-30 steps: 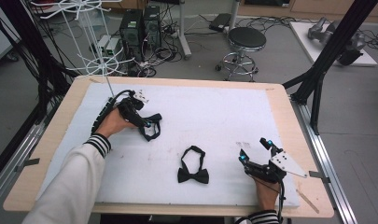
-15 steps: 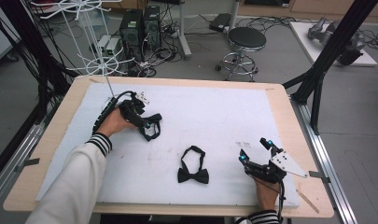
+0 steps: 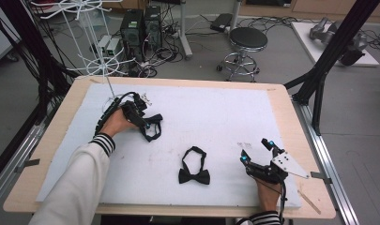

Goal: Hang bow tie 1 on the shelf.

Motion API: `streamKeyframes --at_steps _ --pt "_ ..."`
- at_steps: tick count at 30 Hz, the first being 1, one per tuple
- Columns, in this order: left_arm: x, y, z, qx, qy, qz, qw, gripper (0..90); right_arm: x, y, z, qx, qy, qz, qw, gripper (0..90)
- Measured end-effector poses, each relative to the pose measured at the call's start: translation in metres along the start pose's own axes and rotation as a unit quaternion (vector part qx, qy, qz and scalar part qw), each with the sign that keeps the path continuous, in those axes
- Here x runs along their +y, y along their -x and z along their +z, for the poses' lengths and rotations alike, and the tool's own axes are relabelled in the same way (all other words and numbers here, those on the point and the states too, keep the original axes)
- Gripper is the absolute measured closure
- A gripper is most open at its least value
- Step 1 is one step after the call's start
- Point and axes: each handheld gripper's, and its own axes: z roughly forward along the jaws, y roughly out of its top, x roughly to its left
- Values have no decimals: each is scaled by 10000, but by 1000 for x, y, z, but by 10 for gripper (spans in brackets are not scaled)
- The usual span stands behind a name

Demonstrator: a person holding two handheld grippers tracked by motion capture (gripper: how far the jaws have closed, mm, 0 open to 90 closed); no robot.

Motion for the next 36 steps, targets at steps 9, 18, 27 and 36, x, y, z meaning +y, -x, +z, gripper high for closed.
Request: streamKeyframes --at_steps 9,18,27,36 --pt "0 0 -3 94 -144 9 9999 657 0 0 0 0 3 -4 10000 107" --pt "0 2 -2 88 -220 -109 9997 734 0 0 0 -3 5 17 10000 107" --pt "0 3 -5 145 -153 -108 9997 736 0 0 0 0 5 20 10000 107" --pt "-1 8 -11 200 -15 -158 9997 737 0 0 0 -3 7 15 10000 107"
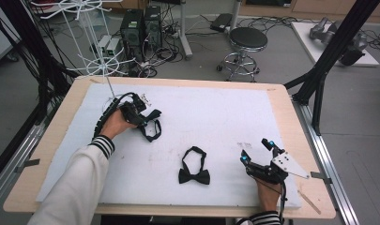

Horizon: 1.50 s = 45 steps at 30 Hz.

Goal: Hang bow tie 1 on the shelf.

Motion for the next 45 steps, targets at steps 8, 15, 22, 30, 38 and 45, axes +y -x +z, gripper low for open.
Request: streamKeyframes --at_steps 8,15,22,30,38,45 --pt "-4 4 -11 83 341 -55 9994 740 0 0 0 3 1 2 10000 107" --pt "-12 10 -25 111 721 -84 9973 740 0 0 0 -4 -4 -25 10000 107" --pt "-19 15 -38 170 976 -119 9950 740 0 0 0 -6 -11 -29 10000 107" --pt "-25 21 -49 260 1269 -152 9915 740 0 0 0 -11 -7 -43 10000 107" --pt "-33 27 -63 317 1547 -174 9873 740 0 0 0 -2 -3 -53 10000 107" --pt "-40 27 -76 282 1845 -309 9819 740 0 0 0 -9 3 -81 10000 107"
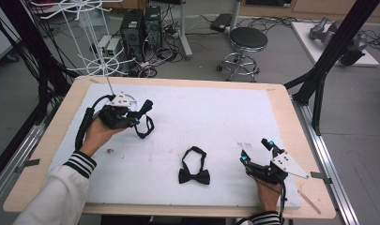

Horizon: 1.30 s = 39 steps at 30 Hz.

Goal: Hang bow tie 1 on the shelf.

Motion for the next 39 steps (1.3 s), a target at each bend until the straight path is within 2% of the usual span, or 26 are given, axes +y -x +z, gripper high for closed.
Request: streamKeyframes --at_steps 8,26,36,39 --pt "-5 0 -15 -27 342 -129 9993 740 0 -1 0 4 -30 19 10000 107" --pt "-6 -2 -43 73 749 -181 9970 740 0 -1 0 -5 -24 29 10000 107" --pt "-1 -8 -71 224 1101 -263 9933 740 0 -1 0 -2 -32 38 10000 107" --pt "0 -12 -79 279 1139 -270 9927 740 0 -1 0 -11 -34 30 10000 107"
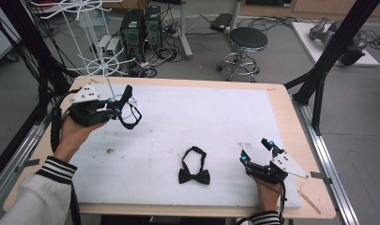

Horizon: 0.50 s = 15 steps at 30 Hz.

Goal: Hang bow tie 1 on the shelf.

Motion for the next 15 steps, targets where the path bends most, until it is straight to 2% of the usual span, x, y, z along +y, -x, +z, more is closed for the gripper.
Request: streamKeyframes --at_steps 2,15 --pt "2 -2 -4 6 75 -42 10000 740 0 0 0 -4 3 -72 10000 107" --pt "16 -11 -24 127 333 -76 9993 740 0 0 0 -2 -21 -42 10000 107"
